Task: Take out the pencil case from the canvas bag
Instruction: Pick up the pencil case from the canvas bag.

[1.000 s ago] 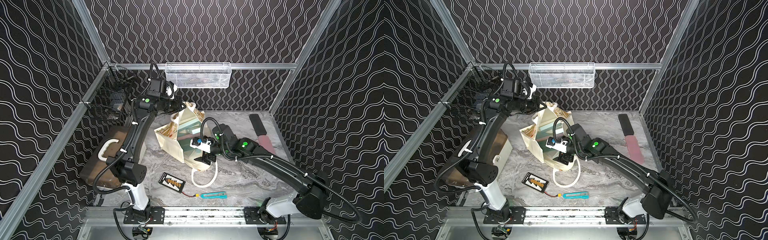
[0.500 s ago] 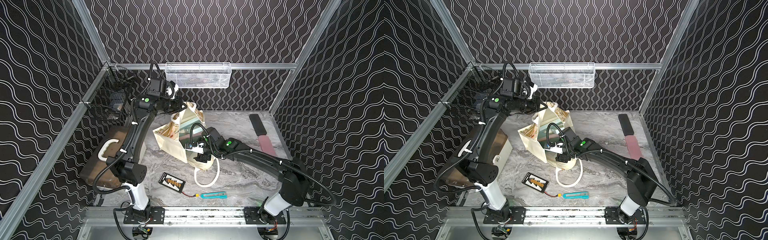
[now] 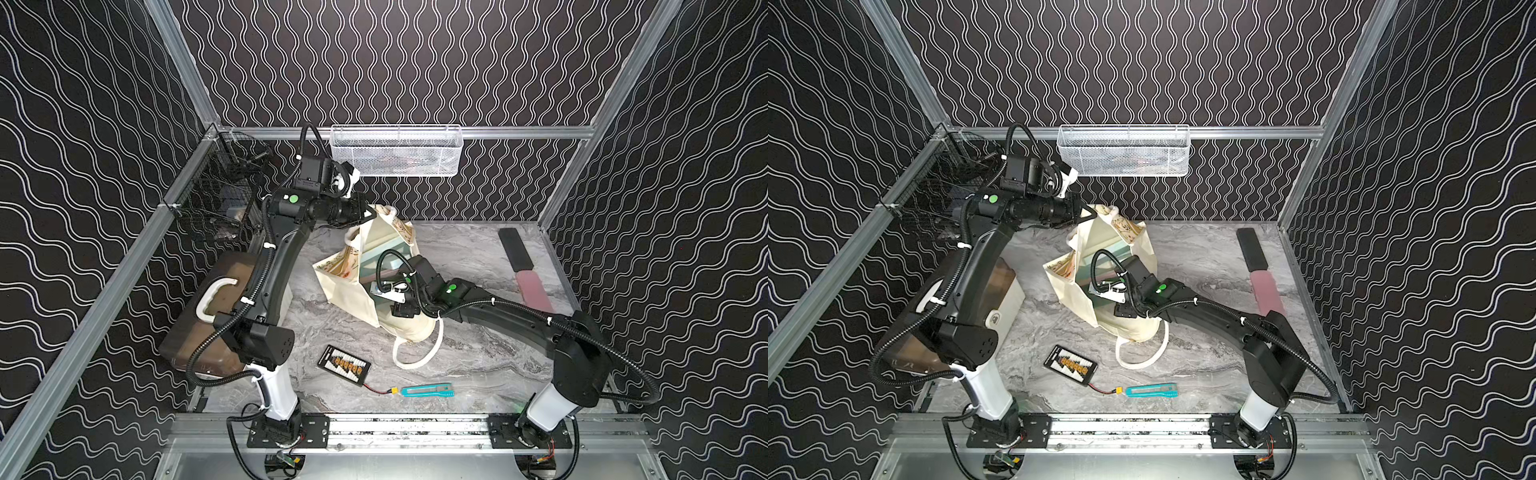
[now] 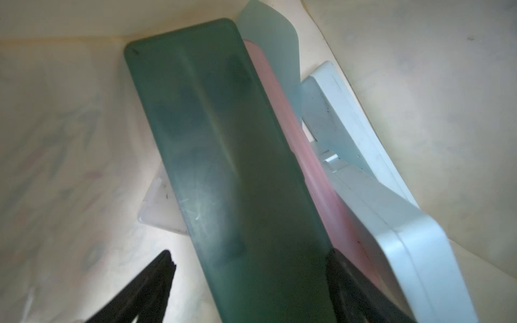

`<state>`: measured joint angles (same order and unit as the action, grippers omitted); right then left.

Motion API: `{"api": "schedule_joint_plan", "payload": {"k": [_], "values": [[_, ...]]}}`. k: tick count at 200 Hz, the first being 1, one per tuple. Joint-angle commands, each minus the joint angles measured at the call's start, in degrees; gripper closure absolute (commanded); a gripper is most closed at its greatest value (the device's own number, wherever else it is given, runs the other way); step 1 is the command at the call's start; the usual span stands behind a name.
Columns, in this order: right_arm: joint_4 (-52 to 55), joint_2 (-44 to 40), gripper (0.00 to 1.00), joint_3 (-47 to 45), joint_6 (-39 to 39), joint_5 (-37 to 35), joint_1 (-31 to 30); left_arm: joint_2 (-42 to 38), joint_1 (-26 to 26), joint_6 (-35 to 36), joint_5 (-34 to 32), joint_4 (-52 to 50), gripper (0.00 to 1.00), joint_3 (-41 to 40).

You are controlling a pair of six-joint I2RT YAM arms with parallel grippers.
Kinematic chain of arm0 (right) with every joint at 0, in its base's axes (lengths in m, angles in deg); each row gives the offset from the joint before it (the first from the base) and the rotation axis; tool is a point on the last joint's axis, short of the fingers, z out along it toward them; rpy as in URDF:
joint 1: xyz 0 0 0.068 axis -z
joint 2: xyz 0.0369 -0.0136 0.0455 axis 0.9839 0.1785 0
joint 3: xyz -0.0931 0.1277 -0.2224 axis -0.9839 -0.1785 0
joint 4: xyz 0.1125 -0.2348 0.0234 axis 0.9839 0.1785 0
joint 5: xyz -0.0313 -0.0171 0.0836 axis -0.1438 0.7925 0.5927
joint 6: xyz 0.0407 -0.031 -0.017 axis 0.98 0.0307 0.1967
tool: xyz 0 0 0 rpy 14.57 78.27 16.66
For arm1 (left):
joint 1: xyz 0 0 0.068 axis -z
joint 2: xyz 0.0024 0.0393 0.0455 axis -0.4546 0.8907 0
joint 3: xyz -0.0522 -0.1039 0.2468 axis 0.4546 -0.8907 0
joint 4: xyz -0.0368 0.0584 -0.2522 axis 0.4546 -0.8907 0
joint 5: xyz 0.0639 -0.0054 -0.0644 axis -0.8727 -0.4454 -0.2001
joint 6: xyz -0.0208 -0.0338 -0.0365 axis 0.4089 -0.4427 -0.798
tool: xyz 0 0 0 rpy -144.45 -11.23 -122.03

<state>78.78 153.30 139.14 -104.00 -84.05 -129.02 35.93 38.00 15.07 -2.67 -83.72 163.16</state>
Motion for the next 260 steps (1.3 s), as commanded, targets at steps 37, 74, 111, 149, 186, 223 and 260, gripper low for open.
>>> {"api": "schedule_joint_plan", "payload": {"k": [37,74,111,149,186,223,260], "values": [[-0.47,4.63,0.05,3.16,-7.81,-6.52,-0.54,0.5,0.02,1.07,5.1,4.93,1.0,1.82],[-2.54,6.85,0.04,3.23,-9.36,-8.56,-0.71,0.79,0.08,1.6,5.75,4.34,1.0,2.08],[-3.56,7.51,0.03,4.43,-9.36,-8.35,-0.86,1.26,0.34,2.0,5.93,3.34,1.0,2.71],[2.1,9.08,0.03,8.23,-7.28,-6.3,-0.83,1.19,0.41,2.17,5.8,3.14,1.0,3.09],[8.49,10.55,0.07,11.76,-4.58,-3.1,-0.8,1.43,0.43,2.08,5.81,2.85,1.0,3.51],[12.67,11.3,0.07,13.48,-3.78,-1.1,-0.72,1.46,0.51,1.96,5.78,2.86,1.0,3.57],[14.79,11.91,0.01,14.88,-2.64,0.57,-0.54,1.31,0.59,1.91,5.58,2.76,1.0,3.72]]}}
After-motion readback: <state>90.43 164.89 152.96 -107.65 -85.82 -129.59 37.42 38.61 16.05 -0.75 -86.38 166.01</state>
